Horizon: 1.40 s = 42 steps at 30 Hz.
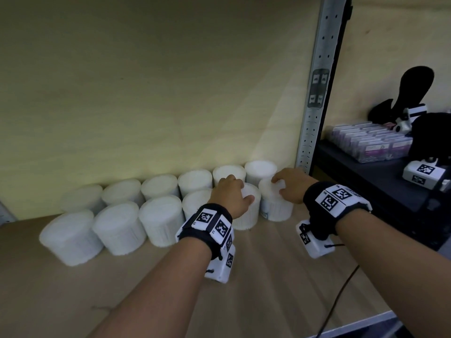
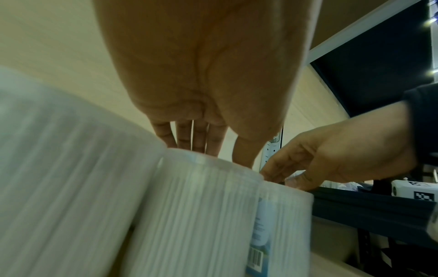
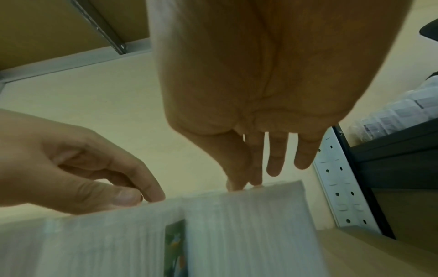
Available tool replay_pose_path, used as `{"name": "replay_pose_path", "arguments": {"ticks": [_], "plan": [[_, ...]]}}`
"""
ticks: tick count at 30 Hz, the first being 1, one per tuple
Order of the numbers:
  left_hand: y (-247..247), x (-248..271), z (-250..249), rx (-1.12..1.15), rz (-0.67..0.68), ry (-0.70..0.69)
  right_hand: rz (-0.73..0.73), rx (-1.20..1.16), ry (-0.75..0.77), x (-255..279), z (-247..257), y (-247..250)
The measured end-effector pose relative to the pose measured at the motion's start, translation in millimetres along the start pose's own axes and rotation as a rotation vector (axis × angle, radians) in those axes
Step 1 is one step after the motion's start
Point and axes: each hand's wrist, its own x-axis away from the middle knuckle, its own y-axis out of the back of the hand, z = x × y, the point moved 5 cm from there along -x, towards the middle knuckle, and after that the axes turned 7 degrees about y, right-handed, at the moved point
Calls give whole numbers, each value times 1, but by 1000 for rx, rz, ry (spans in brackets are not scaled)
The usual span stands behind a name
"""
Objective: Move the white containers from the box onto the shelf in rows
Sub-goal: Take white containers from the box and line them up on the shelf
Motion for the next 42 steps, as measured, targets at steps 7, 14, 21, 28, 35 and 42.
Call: {"name": "replay_pose_path", "arguments": {"ticks": [7, 14, 21, 28, 35, 42], "plan": [[-1, 1, 2, 38, -15, 3, -120, 42, -44, 2, 5, 5], [-1, 0, 3, 46, -26, 1, -82, 86, -54, 0, 9, 0], [-1, 1, 3, 47, -32, -1, -48, 100, -22, 2, 12, 3], [-1, 1, 3, 56, -36, 1, -8, 19, 51, 5, 13, 6], [0, 1, 3, 58, -26, 5, -122, 77, -52, 1, 14, 10], [-1, 1, 3, 52, -31, 8, -64, 118, -48, -1, 13, 1]]}}
